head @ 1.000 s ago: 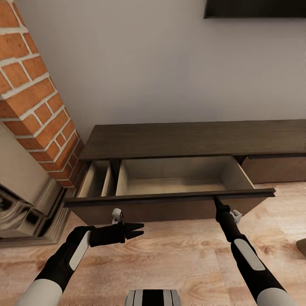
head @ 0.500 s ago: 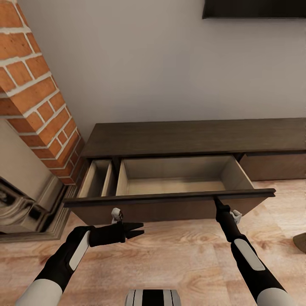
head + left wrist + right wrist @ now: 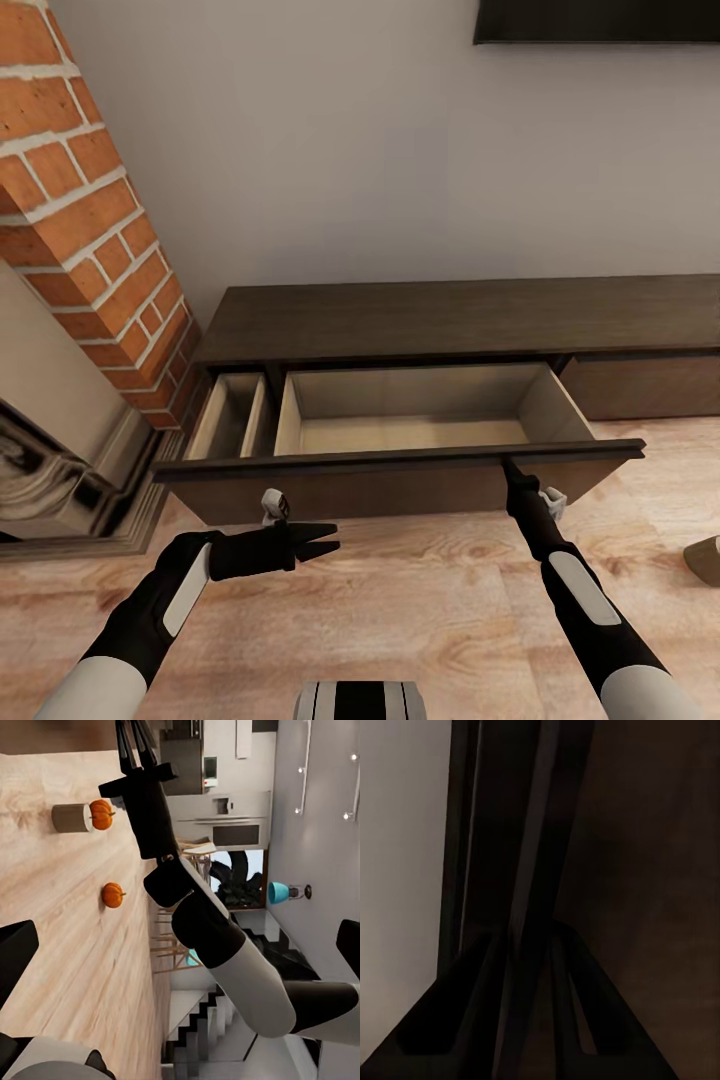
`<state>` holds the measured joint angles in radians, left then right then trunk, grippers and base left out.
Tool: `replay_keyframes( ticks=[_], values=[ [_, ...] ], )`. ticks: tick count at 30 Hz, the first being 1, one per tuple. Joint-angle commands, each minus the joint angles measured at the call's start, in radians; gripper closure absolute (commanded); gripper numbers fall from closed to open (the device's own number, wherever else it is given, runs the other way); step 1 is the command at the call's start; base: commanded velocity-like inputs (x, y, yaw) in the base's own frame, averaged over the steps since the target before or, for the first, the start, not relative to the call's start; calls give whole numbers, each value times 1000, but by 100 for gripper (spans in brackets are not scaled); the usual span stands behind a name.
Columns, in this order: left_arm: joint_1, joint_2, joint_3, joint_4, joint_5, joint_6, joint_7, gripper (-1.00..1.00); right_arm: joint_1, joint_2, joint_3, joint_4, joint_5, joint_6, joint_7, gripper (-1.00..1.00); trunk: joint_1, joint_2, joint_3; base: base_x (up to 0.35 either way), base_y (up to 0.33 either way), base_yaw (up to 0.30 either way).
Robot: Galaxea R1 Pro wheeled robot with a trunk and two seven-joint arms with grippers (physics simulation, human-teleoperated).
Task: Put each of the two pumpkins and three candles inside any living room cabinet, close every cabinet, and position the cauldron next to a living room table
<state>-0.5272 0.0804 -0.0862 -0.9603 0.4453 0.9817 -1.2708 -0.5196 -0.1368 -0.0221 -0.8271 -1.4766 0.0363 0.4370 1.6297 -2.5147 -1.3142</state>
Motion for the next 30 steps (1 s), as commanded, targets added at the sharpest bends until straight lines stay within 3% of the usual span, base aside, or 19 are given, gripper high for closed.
replay_keyframes(
  ticks=[1,3,4,30],
  values=[
    [0,1,-2,0,4,8,-1,-100,26,0,19,-1,-6,5,74,100,0,0,-1,-2,0,0],
    [0,1,-3,0,4,8,-1,-100,26,0,19,-1,-5,5,74,100,0,0,-1,0,0,0],
    [0,1,-3,0,4,8,-1,-100,26,1,19,-1,-6,5,74,-100,0,0,-1,0,0,0],
    [0,2,-1,0,4,8,-1,-100,26,0,28,-1,-9,13,71,-100,0,0,-1,0,0,0]
  ],
)
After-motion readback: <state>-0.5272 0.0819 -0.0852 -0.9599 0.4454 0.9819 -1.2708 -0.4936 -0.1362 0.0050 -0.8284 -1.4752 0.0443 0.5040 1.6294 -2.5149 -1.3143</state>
